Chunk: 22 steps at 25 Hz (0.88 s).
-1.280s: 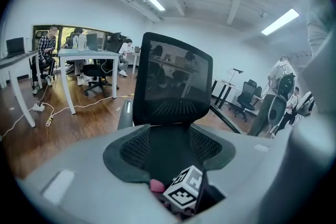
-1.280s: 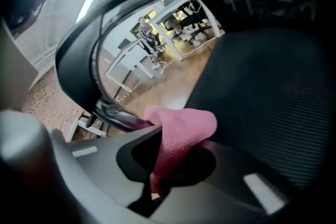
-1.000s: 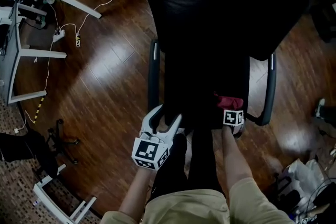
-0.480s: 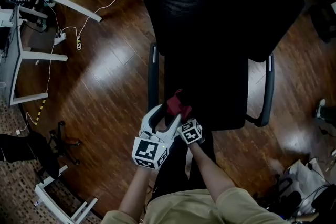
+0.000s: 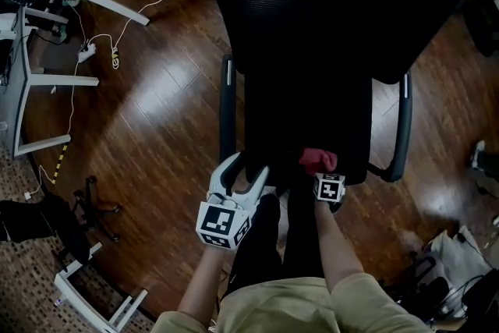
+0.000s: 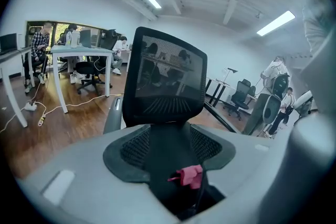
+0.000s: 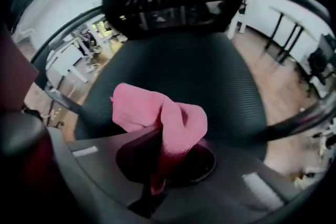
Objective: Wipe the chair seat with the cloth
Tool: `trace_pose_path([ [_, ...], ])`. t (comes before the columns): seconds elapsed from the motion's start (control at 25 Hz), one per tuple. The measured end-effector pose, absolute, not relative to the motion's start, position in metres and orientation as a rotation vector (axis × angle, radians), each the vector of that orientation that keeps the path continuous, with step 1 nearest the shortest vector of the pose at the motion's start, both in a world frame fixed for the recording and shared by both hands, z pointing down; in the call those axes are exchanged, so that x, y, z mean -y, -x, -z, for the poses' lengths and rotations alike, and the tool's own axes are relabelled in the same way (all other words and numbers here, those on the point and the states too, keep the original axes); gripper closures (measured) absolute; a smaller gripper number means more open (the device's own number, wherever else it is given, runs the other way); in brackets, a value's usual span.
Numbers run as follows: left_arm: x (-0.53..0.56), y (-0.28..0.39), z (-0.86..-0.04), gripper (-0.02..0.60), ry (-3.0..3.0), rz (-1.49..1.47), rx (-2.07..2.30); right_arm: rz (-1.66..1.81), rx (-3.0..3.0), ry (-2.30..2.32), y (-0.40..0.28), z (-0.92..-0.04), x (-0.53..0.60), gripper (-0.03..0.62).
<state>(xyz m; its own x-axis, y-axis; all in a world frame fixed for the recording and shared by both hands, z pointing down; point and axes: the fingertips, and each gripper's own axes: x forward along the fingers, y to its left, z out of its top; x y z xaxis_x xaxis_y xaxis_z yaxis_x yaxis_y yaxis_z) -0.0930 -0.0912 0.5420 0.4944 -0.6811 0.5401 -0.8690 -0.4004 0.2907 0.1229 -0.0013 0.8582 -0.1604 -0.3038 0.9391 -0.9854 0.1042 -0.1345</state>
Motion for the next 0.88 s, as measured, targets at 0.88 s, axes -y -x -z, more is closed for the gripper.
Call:
trace_pose_path([
  [0.88, 0.09, 0.099, -0.529, 0.351, -2.239, -0.509, 1.229, -1.15, 1.993, -0.786, 0.09, -0.861, -0.05, 0.577],
])
